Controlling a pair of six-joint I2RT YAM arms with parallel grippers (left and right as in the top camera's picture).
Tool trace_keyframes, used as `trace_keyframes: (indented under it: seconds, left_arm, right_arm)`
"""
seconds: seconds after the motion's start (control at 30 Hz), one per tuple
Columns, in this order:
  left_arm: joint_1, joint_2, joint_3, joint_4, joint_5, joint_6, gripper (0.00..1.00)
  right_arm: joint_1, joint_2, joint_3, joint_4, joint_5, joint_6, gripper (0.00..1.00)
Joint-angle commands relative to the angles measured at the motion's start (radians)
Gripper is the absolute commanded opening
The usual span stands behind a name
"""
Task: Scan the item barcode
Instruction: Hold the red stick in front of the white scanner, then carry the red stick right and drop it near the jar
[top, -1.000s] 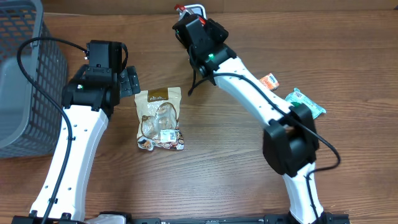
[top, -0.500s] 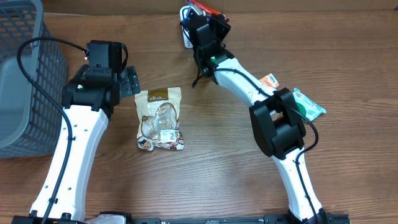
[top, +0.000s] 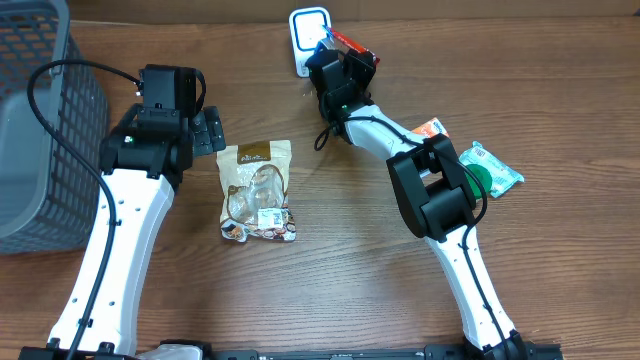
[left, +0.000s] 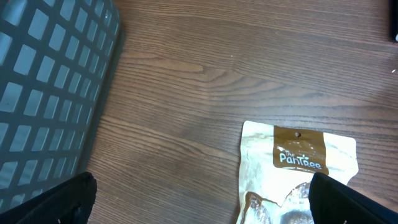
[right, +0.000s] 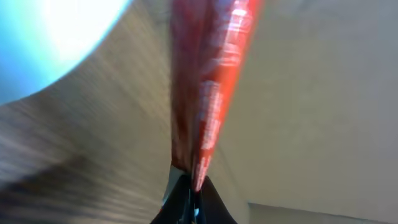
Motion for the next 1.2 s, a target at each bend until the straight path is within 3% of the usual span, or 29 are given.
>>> trace_keyframes:
  seconds: [0.0,0.27,0.47,0.73,0.93,1.03,1.17]
  left_arm:
    - [-0.007,-0.005,0.016,0.003,0.001,-0.002,1.00]
    - [-0.007,-0.005,0.016,0.003,0.001,-0.002,1.00]
    - [-0.007,-0.005,0.016,0.003,0.001,-0.002,1.00]
    - [-0.007,-0.005,0.016,0.003,0.001,-0.002,1.00]
    - [-0.007,-0.005,0.016,0.003,0.001,-0.002,1.00]
    - [-0.007,-0.005,0.016,0.003,0.001,-0.002,1.00]
    - [-0.007,-0.005,0.016,0.003,0.001,-0.002,1.00]
  right_arm:
    - [0.010,-0.010,0.022,0.061,0.068,-0.086,0.03]
    - [0.020,-0.010,0.022,0.108,0.100,-0.126,0.03]
    - [0.057,-0.035,0.022,0.089,0.114,-0.034,0.03]
    - [0.109,-0.207,0.022,-0.041,0.100,0.051,0.03]
    - [0.110,-0.385,0.022,-0.462,-0.013,0.433,0.03]
    - [0.100,-0.483,0.022,-0.786,-0.208,0.719,0.03]
    - [0.071,-0.577,0.022,-1.180,-0.472,0.998,0.04]
